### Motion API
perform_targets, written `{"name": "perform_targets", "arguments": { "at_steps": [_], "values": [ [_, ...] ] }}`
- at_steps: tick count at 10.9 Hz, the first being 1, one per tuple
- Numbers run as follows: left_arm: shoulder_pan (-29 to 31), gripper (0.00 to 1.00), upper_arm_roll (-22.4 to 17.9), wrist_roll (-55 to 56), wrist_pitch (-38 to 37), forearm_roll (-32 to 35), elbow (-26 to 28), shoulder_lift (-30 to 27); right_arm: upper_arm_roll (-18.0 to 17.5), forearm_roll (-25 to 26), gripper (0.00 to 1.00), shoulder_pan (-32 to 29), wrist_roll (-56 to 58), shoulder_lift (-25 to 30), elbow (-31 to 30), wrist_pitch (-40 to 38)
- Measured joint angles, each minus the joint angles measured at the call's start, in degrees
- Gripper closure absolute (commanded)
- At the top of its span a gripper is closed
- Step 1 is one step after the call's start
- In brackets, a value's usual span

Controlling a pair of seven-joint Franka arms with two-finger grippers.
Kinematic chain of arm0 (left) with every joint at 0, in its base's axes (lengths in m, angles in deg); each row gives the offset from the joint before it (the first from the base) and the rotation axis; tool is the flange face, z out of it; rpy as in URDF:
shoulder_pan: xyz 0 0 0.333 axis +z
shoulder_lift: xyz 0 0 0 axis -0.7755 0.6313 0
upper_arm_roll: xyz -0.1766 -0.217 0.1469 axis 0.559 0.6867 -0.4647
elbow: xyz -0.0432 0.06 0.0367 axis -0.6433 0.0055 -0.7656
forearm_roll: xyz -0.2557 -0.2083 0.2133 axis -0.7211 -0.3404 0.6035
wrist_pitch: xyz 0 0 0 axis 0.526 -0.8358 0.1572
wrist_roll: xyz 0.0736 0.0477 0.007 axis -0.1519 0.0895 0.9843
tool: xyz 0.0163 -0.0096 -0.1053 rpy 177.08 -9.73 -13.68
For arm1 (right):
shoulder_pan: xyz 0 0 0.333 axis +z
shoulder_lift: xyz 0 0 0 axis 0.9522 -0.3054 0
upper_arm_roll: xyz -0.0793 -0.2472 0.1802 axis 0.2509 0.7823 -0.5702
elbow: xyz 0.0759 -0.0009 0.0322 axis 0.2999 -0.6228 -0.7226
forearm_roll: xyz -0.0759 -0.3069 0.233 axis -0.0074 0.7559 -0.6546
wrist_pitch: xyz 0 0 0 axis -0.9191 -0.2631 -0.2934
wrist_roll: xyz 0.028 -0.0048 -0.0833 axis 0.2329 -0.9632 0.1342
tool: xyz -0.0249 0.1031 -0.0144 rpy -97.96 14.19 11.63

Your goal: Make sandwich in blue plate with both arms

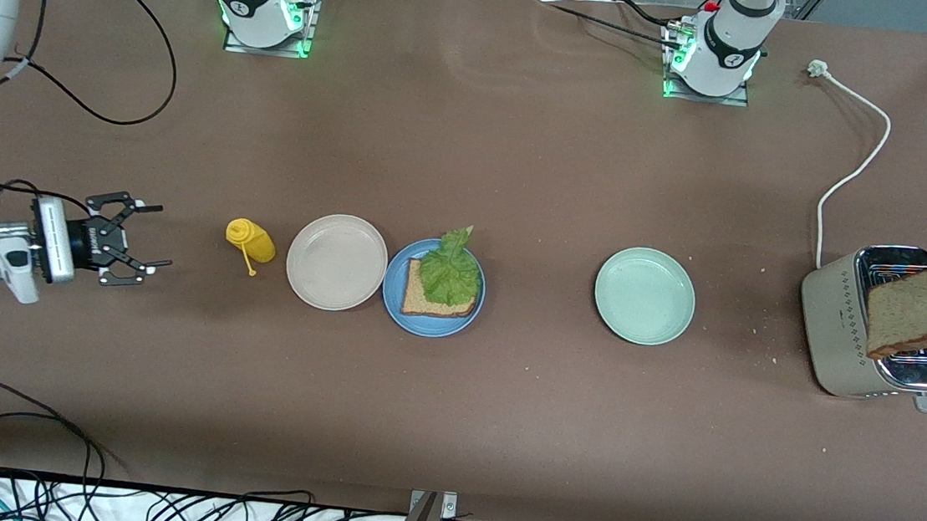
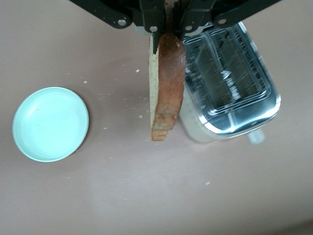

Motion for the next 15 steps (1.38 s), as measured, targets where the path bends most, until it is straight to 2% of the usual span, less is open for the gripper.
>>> {"name": "perform_targets", "arguments": {
  "at_steps": [1,4,7,10,13,15],
  "values": [
    [-2.6,1.0,0.02,1.34,-0.29,-0.27,0.45,-0.02,-0.01,1.66,0.0,0.07,-5.18,2.38,0.05,-0.12],
    [-9.09,1.0,-0.01,10.07,-0.6,-7.86,4.01,-0.32,-0.38,5.18,0.0,0.98,-19.84,7.11,0.09,-0.47],
    [-12.23,1.0,-0.05,14.67,-0.18,-19.95,9.08,-0.56,-0.51,9.14,0.0,2.48,-30.11,9.59,1.56,-2.5],
    [-20.47,1.0,-0.08,25.73,3.41,-29.83,12.27,-0.27,-0.58,13.24,0.0,3.65,-40.27,11.41,5.42,-5.15],
    [-29.2,1.0,-1.53,32.74,11.51,-37.39,13.54,3.6,-1.24,19.3,0.0,4.82,-51.3,16.3,4.48,-5.63],
    [-34.57,1.0,-3.44,34.67,18.5,-45.75,13.65,8.03,-2.21,22.96,0.0,4.79,-57.34,20.66,0.04,-3.73]
  ]
}}
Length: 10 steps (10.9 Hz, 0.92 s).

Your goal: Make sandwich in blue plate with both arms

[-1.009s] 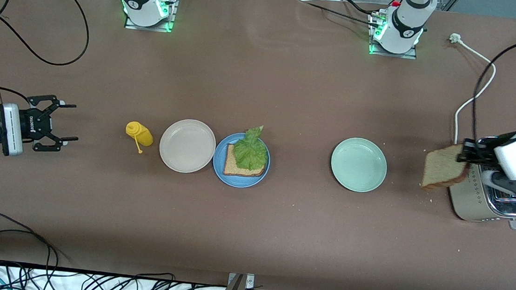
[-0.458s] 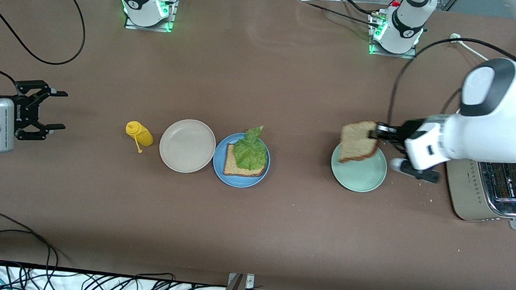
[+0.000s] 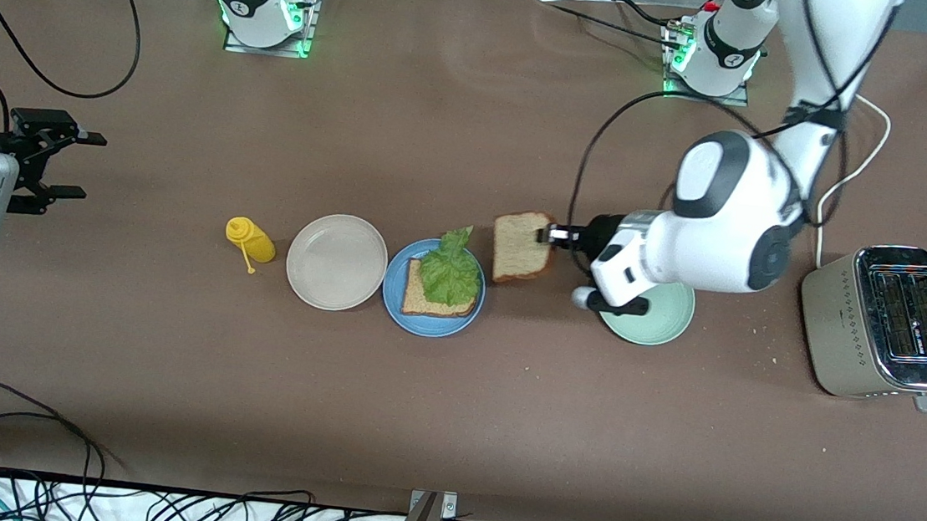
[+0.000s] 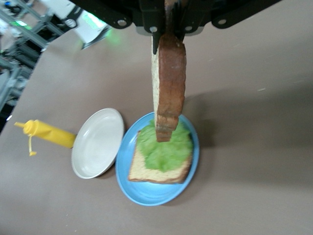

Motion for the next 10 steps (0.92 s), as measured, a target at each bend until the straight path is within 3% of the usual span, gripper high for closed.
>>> {"name": "perform_targets", "arguments": {
  "at_steps": [2,4,7,10],
  "values": [
    [-5.28,1.0,-2.65,0.07,6.28,-9.04,-0.27,3.95,-3.09,4.24,0.0,-0.01,-10.79,5.8,-6.35,3.42],
    [-9.06,1.0,-3.84,0.11,9.94,-12.96,-1.11,6.26,-6.13,8.03,0.0,0.18,-20.84,12.64,-13.89,8.48],
    [-12.64,1.0,-5.6,0.29,13.08,-14.05,-5.33,10.02,-6.62,13.91,0.0,0.61,-36.26,20.74,-23.28,15.05],
    [-15.57,1.0,-7.22,1.28,15.56,-14.05,-8.94,13.82,-6.73,16.32,0.0,2.85,-55.77,23.32,-25.28,18.13]
  ]
}}
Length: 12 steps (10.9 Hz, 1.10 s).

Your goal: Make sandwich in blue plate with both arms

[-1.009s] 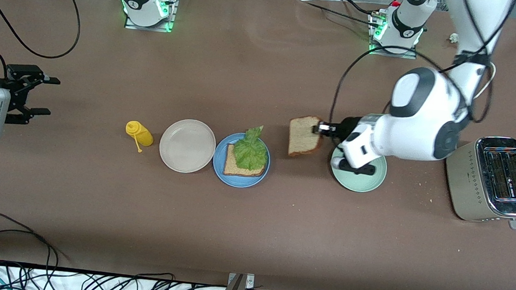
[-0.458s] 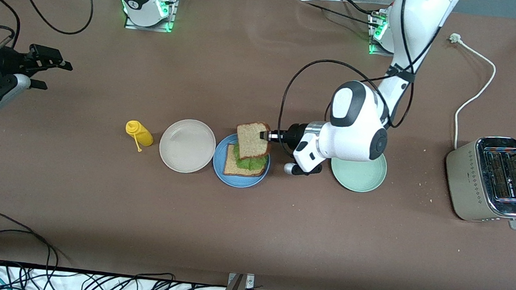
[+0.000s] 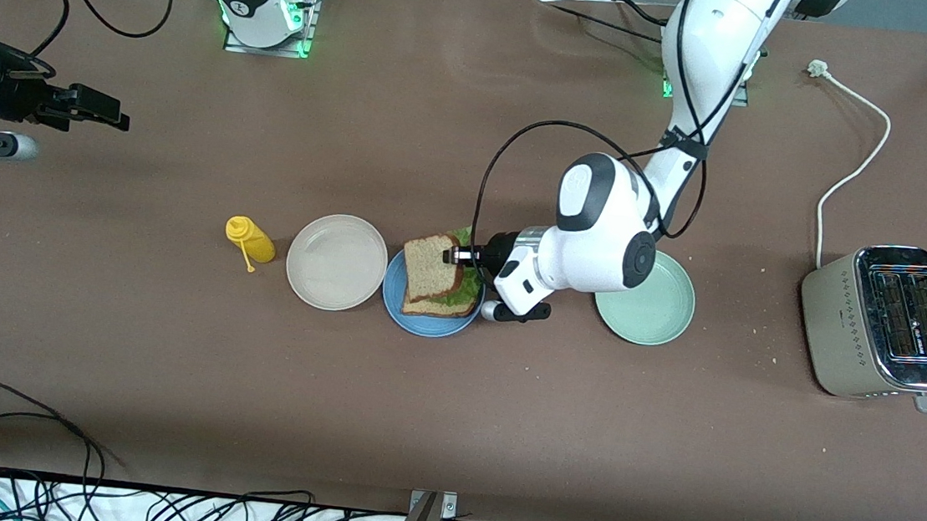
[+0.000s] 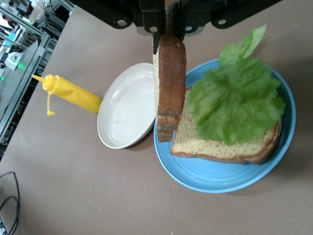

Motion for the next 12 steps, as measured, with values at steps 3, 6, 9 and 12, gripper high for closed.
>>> {"name": "perform_targets", "arguments": {
  "at_steps": [3,6,9,12],
  "values": [
    [-2.83,1.0,-0.1,0.0,4.52,0.0,-0.5,3.36,-0.02,4.38,0.0,1.53,-10.69,1.78,-0.87,4.3],
    [-3.49,0.23,-0.64,-0.03,5.59,0.0,-0.8,4.88,0.22,4.45,0.0,1.68,-18.57,1.89,-4.51,13.73],
    [-1.47,0.0,-2.09,-4.44,5.54,0.0,-0.75,5.19,0.51,4.45,0.0,1.7,-18.65,2.44,-3.53,9.05],
    [0.0,0.0,-2.12,-9.49,5.37,0.0,0.37,5.83,0.14,4.45,0.0,1.84,-18.64,2.95,-3.22,8.95]
  ]
}}
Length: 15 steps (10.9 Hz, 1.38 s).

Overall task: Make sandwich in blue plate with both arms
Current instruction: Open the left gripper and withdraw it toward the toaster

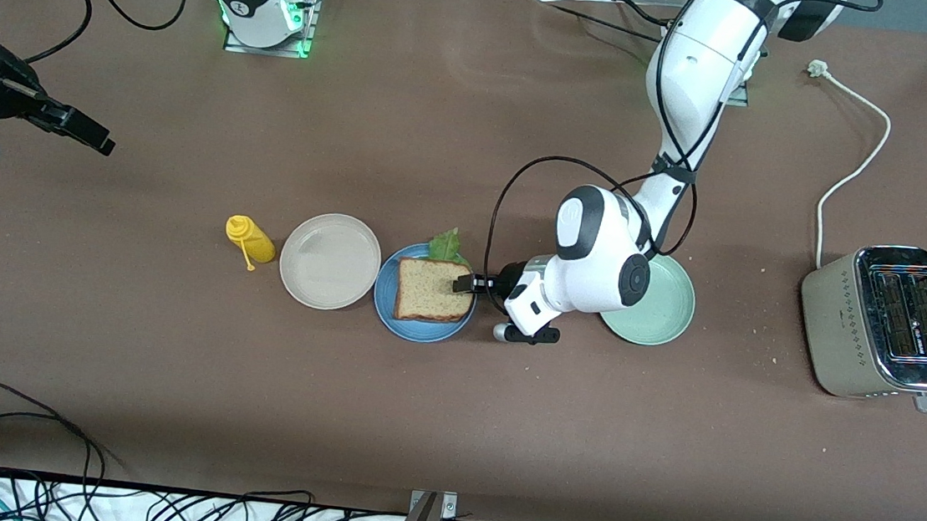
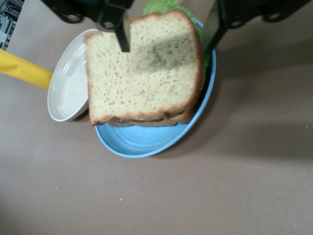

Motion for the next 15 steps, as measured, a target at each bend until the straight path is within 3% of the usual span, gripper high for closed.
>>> {"name": "perform_targets", "arguments": {
  "at_steps": [4,6,9,11,15],
  "values": [
    [-0.29,0.0,-1.61,-0.75,0.0,1.12,-0.25,-0.31,-0.7,-0.01,0.0,0.07,0.14,-0.02,1.32,0.3],
    [1.22,0.0,-5.83,-1.0,-6.1,8.61,-1.34,-2.83,-0.75,0.01,0.0,0.06,0.14,0.01,4.25,-1.08],
    [10.74,0.0,-7.12,-0.97,-11.96,19.03,-0.7,-13.28,-0.75,0.04,0.0,0.03,0.82,0.13,8.59,-5.61],
    [17.55,0.0,-7.2,-1.39,-17.23,21.05,3.03,-21.9,-0.8,0.03,0.0,0.05,0.91,0.15,9.54,-6.76],
    [19.4,0.0,-6.33,-1.79,-25.98,39.82,5.75,-33.68,-0.61,-0.36,0.0,0.04,0.91,0.07,9.58,-6.95]
  ]
}}
